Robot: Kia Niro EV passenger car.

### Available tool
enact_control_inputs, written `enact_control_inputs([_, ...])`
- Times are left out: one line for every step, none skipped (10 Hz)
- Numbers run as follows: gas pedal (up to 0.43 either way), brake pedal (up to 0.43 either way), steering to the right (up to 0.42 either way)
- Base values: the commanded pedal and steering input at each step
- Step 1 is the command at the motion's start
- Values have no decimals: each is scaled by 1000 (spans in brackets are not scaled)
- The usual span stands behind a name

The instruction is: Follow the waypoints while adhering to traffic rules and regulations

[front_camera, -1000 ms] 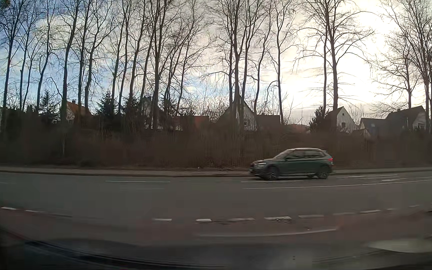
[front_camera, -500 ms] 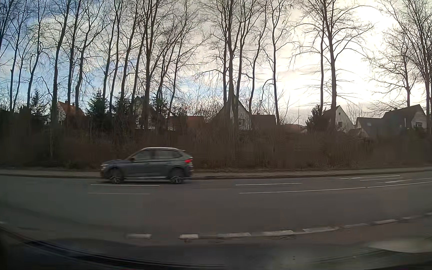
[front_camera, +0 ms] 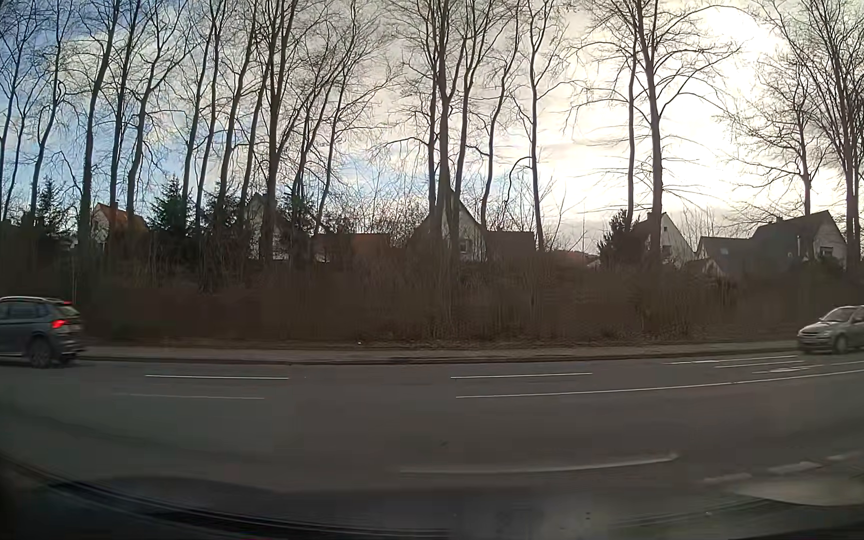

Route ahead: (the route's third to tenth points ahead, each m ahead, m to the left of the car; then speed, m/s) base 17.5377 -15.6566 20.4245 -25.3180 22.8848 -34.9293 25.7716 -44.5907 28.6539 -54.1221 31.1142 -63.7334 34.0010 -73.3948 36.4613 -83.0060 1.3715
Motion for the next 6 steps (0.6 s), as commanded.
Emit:
enact_control_inputs([0,195,196])
enact_control_inputs([0,201,207])
enact_control_inputs([0,189,218])
enact_control_inputs([0,61,233])
enact_control_inputs([0,0,244])
enact_control_inputs([0,0,255])
